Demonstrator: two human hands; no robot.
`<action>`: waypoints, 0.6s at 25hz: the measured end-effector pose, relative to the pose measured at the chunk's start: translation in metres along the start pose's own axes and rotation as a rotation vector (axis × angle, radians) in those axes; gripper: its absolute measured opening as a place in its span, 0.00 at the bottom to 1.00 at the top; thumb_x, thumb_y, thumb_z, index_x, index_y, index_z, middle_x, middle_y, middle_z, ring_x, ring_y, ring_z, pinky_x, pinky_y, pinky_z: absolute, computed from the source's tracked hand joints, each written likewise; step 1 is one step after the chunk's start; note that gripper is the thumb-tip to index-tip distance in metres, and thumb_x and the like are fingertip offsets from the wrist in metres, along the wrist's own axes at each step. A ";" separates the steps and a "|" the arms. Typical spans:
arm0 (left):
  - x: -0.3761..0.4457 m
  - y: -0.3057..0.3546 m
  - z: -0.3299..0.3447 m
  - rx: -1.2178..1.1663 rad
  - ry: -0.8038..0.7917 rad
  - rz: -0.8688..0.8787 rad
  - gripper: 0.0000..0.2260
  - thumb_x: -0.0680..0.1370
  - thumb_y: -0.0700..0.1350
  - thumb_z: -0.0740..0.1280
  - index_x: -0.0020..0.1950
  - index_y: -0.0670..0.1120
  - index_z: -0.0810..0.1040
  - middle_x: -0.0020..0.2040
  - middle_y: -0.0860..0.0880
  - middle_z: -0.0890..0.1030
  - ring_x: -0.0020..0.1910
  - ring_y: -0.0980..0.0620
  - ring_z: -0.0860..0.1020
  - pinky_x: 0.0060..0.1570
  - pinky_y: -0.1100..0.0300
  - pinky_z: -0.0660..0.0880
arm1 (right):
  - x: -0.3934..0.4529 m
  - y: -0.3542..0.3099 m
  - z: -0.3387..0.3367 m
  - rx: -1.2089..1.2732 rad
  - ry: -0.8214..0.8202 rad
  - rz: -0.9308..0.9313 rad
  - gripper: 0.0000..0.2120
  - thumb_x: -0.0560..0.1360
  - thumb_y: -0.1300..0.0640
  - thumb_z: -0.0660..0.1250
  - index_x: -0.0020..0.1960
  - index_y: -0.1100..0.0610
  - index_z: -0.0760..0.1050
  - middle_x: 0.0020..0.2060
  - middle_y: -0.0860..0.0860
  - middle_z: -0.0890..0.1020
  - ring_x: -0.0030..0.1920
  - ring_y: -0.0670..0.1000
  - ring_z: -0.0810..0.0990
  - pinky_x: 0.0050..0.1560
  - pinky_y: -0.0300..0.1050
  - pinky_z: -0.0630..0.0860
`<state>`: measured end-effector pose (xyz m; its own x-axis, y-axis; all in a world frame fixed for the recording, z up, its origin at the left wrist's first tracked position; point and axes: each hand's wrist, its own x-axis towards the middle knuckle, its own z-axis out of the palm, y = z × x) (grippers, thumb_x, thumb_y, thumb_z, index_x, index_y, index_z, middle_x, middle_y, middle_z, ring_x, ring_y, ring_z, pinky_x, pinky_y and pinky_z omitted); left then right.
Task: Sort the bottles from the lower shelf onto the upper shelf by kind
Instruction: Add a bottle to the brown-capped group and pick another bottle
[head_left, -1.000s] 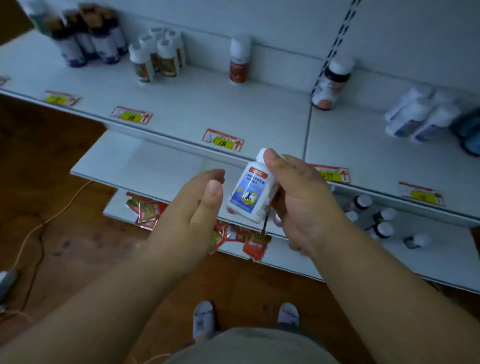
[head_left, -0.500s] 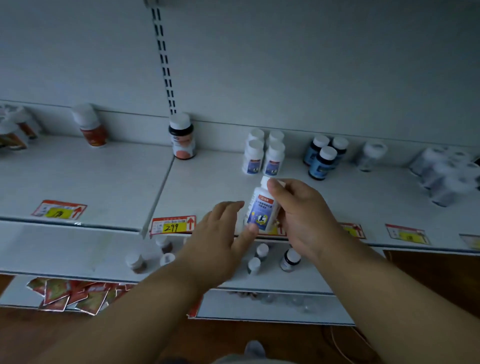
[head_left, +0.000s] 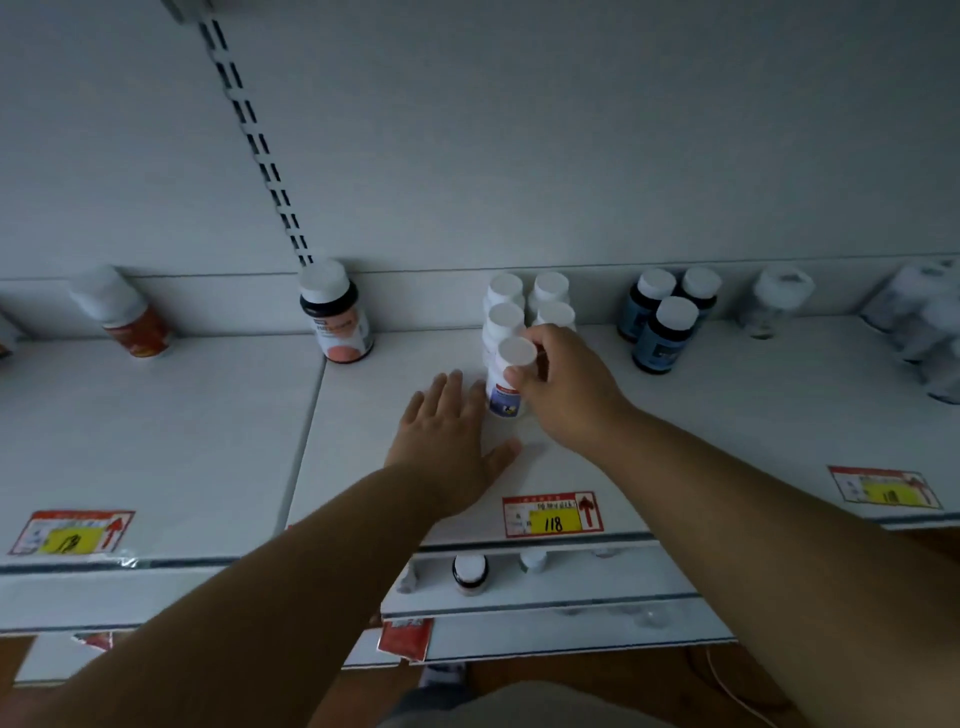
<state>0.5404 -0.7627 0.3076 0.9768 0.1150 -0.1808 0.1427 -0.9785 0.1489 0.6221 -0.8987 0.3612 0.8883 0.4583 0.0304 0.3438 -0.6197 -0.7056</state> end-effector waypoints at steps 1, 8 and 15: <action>0.006 -0.005 0.002 0.012 -0.008 0.019 0.38 0.78 0.68 0.48 0.80 0.48 0.42 0.80 0.44 0.43 0.79 0.45 0.41 0.77 0.47 0.42 | 0.003 0.000 0.002 -0.020 -0.001 -0.007 0.16 0.79 0.53 0.67 0.65 0.54 0.72 0.57 0.50 0.78 0.56 0.50 0.77 0.53 0.44 0.70; 0.015 -0.014 0.010 0.005 0.012 0.055 0.39 0.76 0.71 0.40 0.80 0.49 0.41 0.80 0.45 0.43 0.78 0.46 0.38 0.76 0.46 0.41 | 0.002 0.006 0.020 -0.082 0.049 -0.038 0.21 0.78 0.55 0.68 0.69 0.55 0.69 0.63 0.53 0.73 0.60 0.53 0.75 0.58 0.46 0.73; -0.044 -0.010 -0.017 -0.078 0.165 -0.024 0.35 0.79 0.66 0.51 0.80 0.50 0.48 0.80 0.48 0.50 0.79 0.48 0.49 0.76 0.51 0.44 | -0.043 0.002 0.016 -0.081 0.250 -0.168 0.23 0.76 0.52 0.71 0.67 0.56 0.68 0.62 0.55 0.73 0.61 0.53 0.73 0.57 0.44 0.72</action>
<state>0.4987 -0.7555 0.3303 0.9849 0.1713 -0.0247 0.1725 -0.9596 0.2222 0.5790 -0.9091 0.3472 0.8607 0.3942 0.3221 0.5067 -0.6019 -0.6172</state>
